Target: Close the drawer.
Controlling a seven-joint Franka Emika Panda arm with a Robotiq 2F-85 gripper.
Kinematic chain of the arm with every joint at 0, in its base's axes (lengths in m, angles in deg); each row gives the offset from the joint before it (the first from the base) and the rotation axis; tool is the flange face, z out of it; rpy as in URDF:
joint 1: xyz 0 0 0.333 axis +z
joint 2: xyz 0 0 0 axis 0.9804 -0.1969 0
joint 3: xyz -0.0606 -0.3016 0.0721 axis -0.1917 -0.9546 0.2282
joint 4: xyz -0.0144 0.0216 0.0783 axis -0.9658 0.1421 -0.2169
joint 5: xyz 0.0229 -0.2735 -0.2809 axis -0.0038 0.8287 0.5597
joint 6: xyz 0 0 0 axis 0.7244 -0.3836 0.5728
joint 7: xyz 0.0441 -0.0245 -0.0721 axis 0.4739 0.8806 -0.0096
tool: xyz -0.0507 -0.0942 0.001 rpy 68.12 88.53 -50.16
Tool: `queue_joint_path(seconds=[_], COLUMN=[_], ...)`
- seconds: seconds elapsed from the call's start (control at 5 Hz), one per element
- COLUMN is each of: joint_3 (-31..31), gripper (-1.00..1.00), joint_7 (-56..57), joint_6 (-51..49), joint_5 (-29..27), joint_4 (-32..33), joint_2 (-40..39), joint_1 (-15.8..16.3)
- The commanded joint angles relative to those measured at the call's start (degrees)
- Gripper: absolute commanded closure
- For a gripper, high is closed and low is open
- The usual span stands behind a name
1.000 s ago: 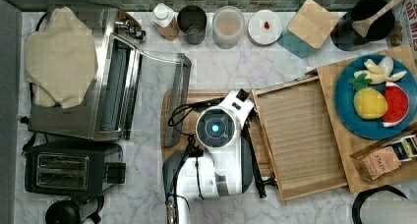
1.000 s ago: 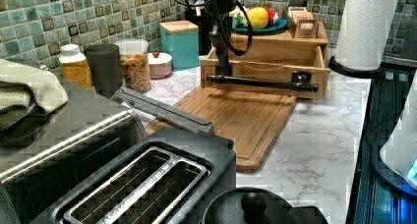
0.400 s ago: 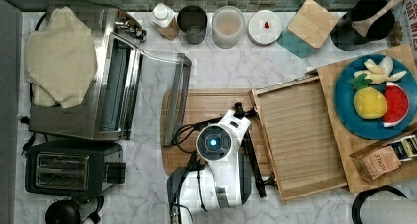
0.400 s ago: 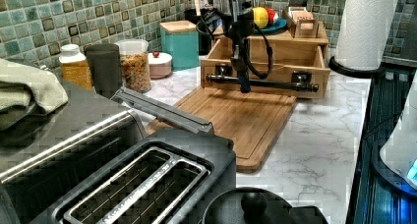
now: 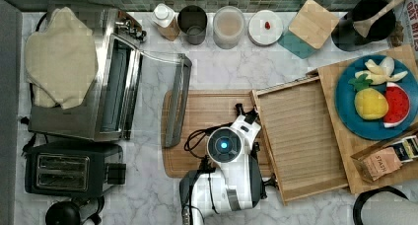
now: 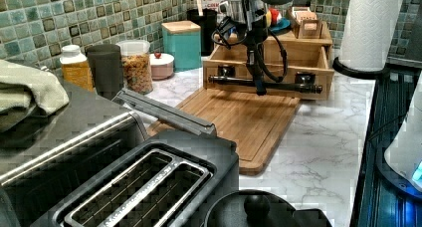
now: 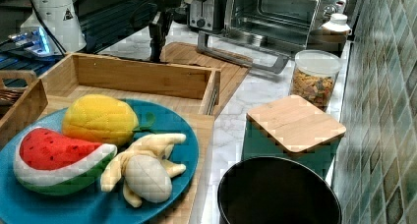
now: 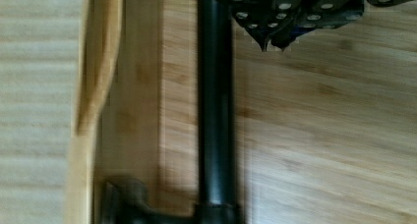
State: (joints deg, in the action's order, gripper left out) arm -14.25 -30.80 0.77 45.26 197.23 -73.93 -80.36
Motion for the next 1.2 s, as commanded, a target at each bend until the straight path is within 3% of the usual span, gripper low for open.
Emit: queue_joint_path(seconds=[0.2, 0.4, 0.8, 1.0, 1.2], joint_3=[-6.3, -8.5, -15.3, -18.9, -20.2], gripper=[1.00, 1.00, 1.00, 1.00, 1.00], joint_7=[10.6, 15.6, 27.4, 33.0, 33.3], joint_6=[7.8, 8.1, 2.3, 6.0, 11.7], joint_5=[3.1, 2.1, 0.0, -3.3, -4.0], joint_4=[-1.7, -6.4, -23.3, -27.7, -25.2], joint_2=[1.8, -1.3, -10.9, -14.2, -12.8], joint_1=[-5.6, -8.0, -11.6, -12.6, -13.8])
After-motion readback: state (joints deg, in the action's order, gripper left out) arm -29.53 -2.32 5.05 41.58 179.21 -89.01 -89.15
